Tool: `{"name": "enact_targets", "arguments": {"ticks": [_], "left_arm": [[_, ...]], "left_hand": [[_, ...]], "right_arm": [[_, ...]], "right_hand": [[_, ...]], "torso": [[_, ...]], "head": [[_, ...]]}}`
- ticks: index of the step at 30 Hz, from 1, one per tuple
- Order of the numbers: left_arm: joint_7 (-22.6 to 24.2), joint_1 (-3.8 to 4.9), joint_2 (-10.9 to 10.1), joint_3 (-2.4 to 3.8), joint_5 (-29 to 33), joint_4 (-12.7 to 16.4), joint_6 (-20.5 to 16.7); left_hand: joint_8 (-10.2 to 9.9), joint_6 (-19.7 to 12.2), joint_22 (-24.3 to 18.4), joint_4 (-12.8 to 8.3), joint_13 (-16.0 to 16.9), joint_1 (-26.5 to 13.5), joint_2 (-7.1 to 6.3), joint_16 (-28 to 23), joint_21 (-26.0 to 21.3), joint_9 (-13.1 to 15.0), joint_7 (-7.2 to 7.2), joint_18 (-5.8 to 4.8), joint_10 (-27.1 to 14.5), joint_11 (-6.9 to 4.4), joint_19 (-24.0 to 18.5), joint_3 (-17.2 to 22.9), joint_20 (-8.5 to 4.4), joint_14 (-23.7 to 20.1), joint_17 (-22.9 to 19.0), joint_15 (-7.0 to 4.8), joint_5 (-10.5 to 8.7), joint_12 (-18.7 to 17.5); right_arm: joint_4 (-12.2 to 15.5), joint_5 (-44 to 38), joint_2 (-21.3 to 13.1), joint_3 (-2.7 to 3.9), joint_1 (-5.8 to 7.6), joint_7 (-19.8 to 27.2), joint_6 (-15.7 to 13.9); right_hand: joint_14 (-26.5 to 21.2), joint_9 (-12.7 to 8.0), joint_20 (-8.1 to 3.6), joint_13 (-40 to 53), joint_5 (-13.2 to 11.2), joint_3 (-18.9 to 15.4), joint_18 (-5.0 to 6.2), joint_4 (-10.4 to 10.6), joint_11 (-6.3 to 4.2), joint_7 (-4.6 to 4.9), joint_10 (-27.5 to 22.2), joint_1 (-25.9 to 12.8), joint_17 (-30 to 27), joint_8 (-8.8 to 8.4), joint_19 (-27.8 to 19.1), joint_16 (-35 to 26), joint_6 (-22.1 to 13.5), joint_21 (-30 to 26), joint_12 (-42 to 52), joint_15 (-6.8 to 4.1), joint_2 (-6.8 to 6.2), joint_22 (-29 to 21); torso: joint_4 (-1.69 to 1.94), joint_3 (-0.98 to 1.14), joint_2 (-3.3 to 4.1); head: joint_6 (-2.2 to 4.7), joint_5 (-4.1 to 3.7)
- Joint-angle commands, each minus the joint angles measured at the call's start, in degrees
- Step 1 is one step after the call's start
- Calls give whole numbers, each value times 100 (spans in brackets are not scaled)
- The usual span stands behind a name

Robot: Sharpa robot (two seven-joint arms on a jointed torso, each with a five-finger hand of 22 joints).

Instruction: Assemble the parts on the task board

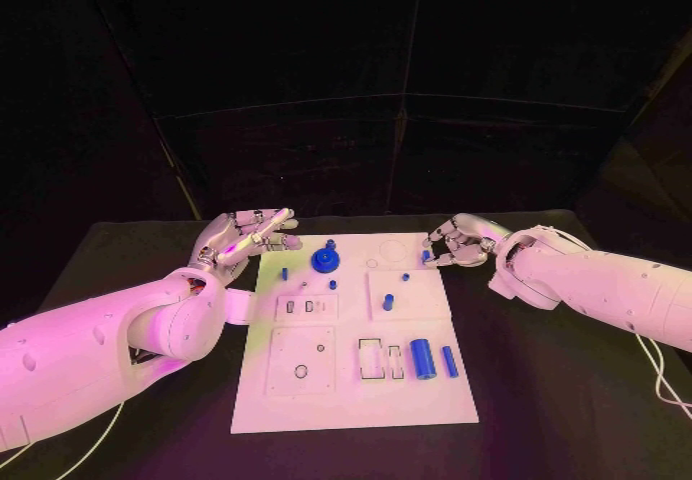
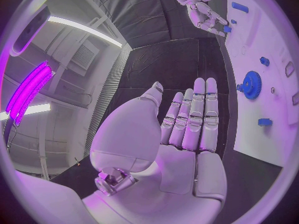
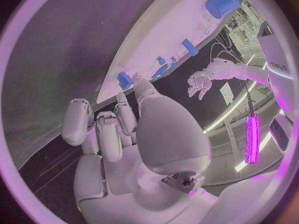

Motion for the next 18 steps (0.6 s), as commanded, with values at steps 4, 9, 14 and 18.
{"name": "enact_targets", "arguments": {"ticks": [4, 9, 14, 18], "left_arm": [[28, 6, 7, 5, -44, 1, 55], [29, 6, 7, 5, -44, -3, 53], [30, 6, 6, 5, -44, -10, 50], [29, 6, 8, 5, -45, -21, 46]], "left_hand": [[-22, -15, -6, -47, -7, 50, -2, -40, 4, -7, 5, 17, -28, 17, 8, 1, 5, -8, 5, 25, 21, -24], [-22, -15, -6, -47, -7, 50, -2, -40, 4, -7, 5, 17, -28, 17, 8, 1, 5, -8, 5, 25, 21, -24], [-22, -15, -6, -47, -7, 50, -2, -40, 4, -7, 5, 17, -28, 17, 8, 1, 5, -8, 5, 25, 21, -24], [-22, -15, -6, -47, -7, 50, -2, -40, 4, -7, 5, 17, -28, 17, 8, 1, 5, -8, 5, 25, 21, -24]], "right_arm": [[-28, -65, 42, 2, -15, -69, 72], [-40, -148, 66, 2, -33, -109, 82], [-53, -176, 94, 3, -49, -124, 90], [-60, -184, 110, 3, -56, -133, 94]], "right_hand": [[560, 13, 0, 33, -47, 0, -45, -57, -34, -26, 28, 48, 1307, 73, 1, 30, 126, 40, 32, 13, 124, 26], [561, 14, -10, 45, -52, 32, -47, -91, -47, -37, 41, 92, 1313, 91, 8, 32, 172, 45, 38, 2, 165, 36], [562, 14, -14, 53, -50, 44, -49, -101, -51, -41, 49, 104, 1316, 99, 12, 33, 192, 48, 43, -2, 181, 42], [563, 15, -17, 59, -50, 52, -50, -107, -54, -45, 56, 109, 1320, 106, 16, 35, 210, 50, 47, -5, 191, 47]], "torso": [[9, -2, 1], [6, -1, 0], [2, -1, 0], [4, 2, 1]], "head": [[-12, 0], [-16, 8], [-20, 13], [-19, 13]]}}
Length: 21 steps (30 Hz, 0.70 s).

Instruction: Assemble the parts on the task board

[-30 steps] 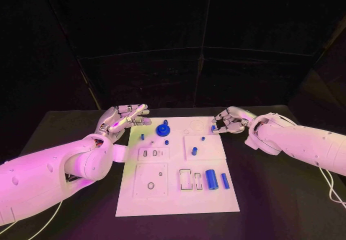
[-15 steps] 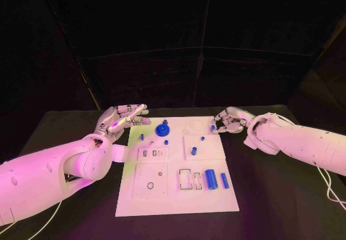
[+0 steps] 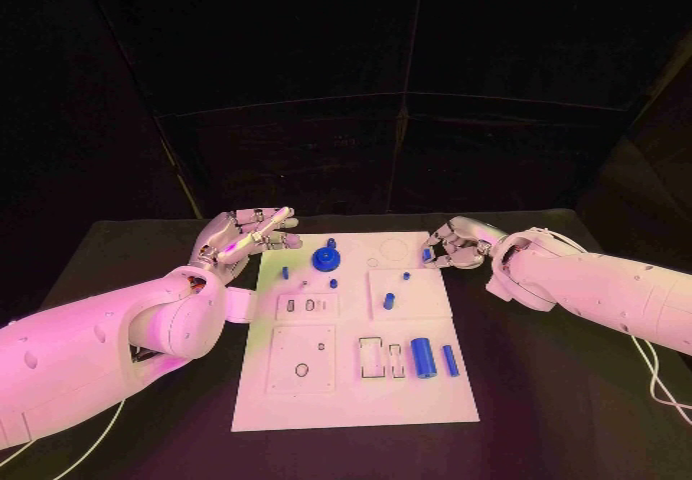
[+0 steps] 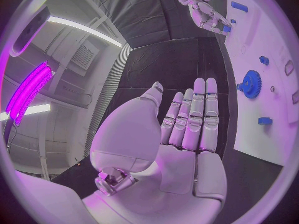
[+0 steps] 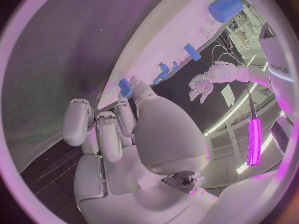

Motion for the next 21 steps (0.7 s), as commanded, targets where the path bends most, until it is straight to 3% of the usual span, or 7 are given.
{"name": "enact_targets", "arguments": {"ticks": [1, 12, 21], "left_arm": [[31, 6, 6, 5, -42, -3, 46], [31, 6, 6, 5, -72, -13, 43], [29, 6, 4, 5, -74, -18, 40]], "left_hand": [[-22, -15, -6, -47, -7, 50, -1, -40, 4, -7, 5, 17, -28, 17, 8, 1, 5, -8, 6, 25, 21, -25], [-22, -15, -6, -47, -7, 50, -1, -40, 4, -7, 5, 17, -28, 17, 8, 1, 5, -8, 6, 25, 21, -25], [-28, -11, -9, -58, -6, 58, 7, -52, -1, -5, 6, 16, -26, 18, 0, 2, 7, -18, 12, 28, 21, -32]], "right_arm": [[0, -70, 9, 2, 4, -28, 49], [-13, -74, 23, 2, 0, -23, -28], [-24, -61, 22, 3, 0, -84, -385]], "right_hand": [[563, 8, -18, 2, -20, 3, -50, -30, -13, 0, 15, 14, 1322, 41, 15, 35, 58, 28, 20, -6, 68, 3], [564, 23, -46, 52, 3, 45, -54, 7, -58, -54, 72, -57, 1326, 135, 33, 36, 253, 40, 56, -41, 172, 25], [566, 59, -138, 112, -33, 232, -51, 81, -180, -194, 139, -86, 1332, 327, 33, 38, 560, 37, 95, -145, 443, 16]], "torso": [[0, 2, 1], [-3, 3, -1], [-1, 2, -2]], "head": [[0, 0], [-6, -13], [-8, -17]]}}
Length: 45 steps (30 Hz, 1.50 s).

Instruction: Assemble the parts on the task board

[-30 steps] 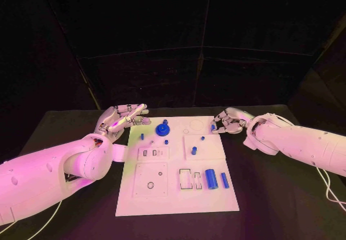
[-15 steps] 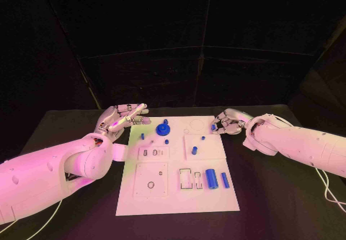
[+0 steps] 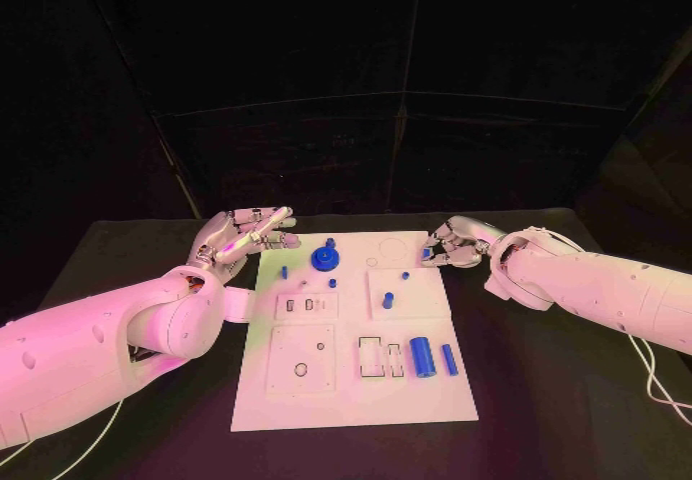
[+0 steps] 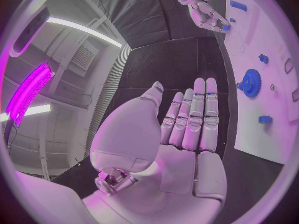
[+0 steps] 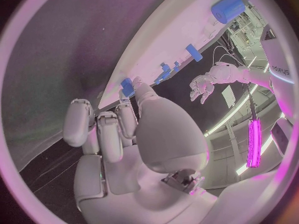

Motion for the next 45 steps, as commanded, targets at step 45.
{"name": "enact_targets", "arguments": {"ticks": [45], "left_arm": [[-111, 9, 16, 2, -44, -99, 73]], "left_hand": [[-35, 7, -10, -4, 0, 15, 33, -21, 3, -1, 22, 19, -4, 24, 4, -19, 9, 5, 29, 28, 20, -36]], "right_arm": [[1902, -1393, 982, 4, 57, -1922, -547]], "right_hand": [[553, -21, -107, -87, 146, 339, -49, -93, -76, -34, -73, -11, 1320, 78, -6, 32, 10, -11, -110, -74, 33, -52]], "torso": [[52, -72, -196]], "head": [[-120, 309]]}}
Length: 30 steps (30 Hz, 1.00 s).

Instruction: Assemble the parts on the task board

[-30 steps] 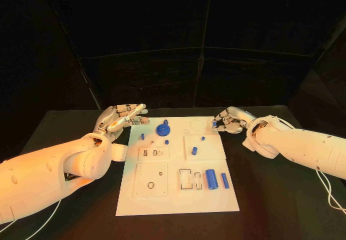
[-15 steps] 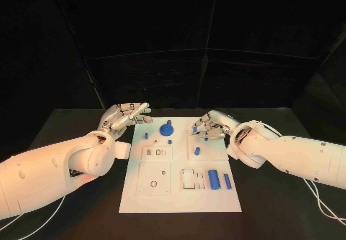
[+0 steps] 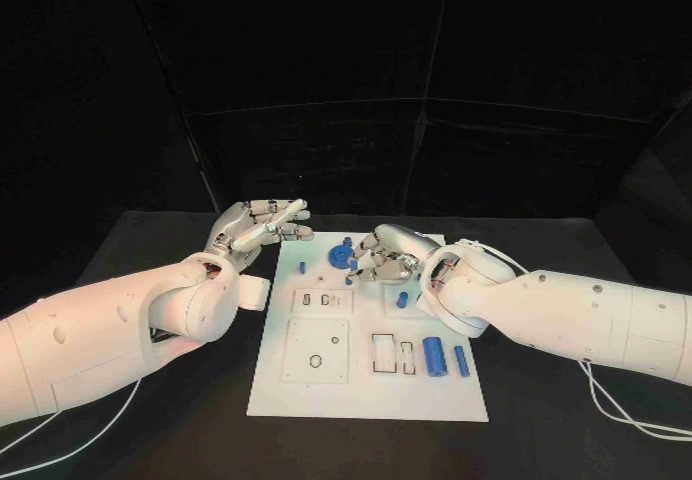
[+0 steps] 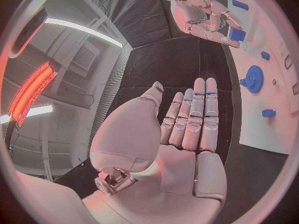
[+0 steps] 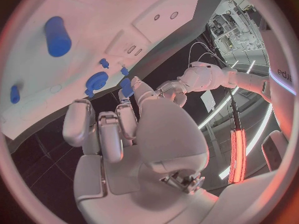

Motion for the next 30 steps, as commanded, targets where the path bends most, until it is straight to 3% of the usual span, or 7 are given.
{"name": "enact_targets", "arguments": {"ticks": [1, 5, 7, 14, 30], "left_arm": [[-22, 9, 4, 5, -31, -2, 57], [-41, 9, 14, 5, -31, -8, 47], [-51, 9, 23, 5, -31, -11, 42], [-65, 10, 42, 5, -31, -14, 31], [-77, 10, 49, 5, -31, -9, 24]], "left_hand": [[-35, 7, -7, -6, 0, 15, 33, -24, 3, -1, 22, 19, -4, 24, 4, -18, 9, 5, 5, 27, 20, -13], [-35, 7, -7, -6, 0, 15, 33, -24, 3, -1, 22, 19, -4, 24, 4, -18, 9, 5, 5, 27, 20, -13], [-35, 7, -7, -6, 0, 15, 33, -24, 3, -1, 22, 19, -4, 24, 4, -18, 9, 5, 5, 27, 20, -13], [-35, 9, -7, -7, 0, 15, 30, -25, 4, 0, 22, 19, -1, 24, 4, -21, 9, 6, 7, 27, 20, -13], [-36, 10, -6, -9, 0, 15, 28, -25, 4, 0, 22, 20, 0, 24, 5, -22, 9, 7, 8, 27, 20, -13]], "right_arm": [[-63, -631, 171, 1, 6, -367, 220], [-146, -834, 364, -2, -6, -479, 280], [-216, -910, 479, -4, -17, -527, 343], [-337, -1040, 680, -11, -76, -591, 463], [-473, -1290, 824, -42, -241, -646, 633]], "right_hand": [[553, 10, -29, -39, -36, 41, -48, -5, -1, 11, -64, -38, 1317, 32, -7, 11, 2, -10, -35, -35, -49, -7], [553, 8, -28, -47, -39, 46, -48, -8, 1, 14, -71, -42, 1315, 29, -6, 11, -5, -11, -44, -33, -60, -6], [551, 5, -26, -58, -46, 51, -47, -9, 4, 17, -81, -55, 1306, 28, -12, 7, -10, -16, -56, -30, -79, -16], [550, 4, -23, -62, -59, 54, -46, 1, 9, 21, -85, -83, 1302, 30, -14, 6, -10, -20, -62, -27, -95, -21], [547, 0, -18, -85, -94, 62, -42, 8, 13, 24, -105, -123, 1290, 32, -25, 1, -15, -31, -86, -22, -134, -42]], "torso": [[1, -3, -9], [17, -1, 0], [14, -1, -5], [5, 3, -3], [7, 4, -6]], "head": [[-15, 28], [-26, 29], [-63, 40], [-94, 87], [-145, 89]]}}
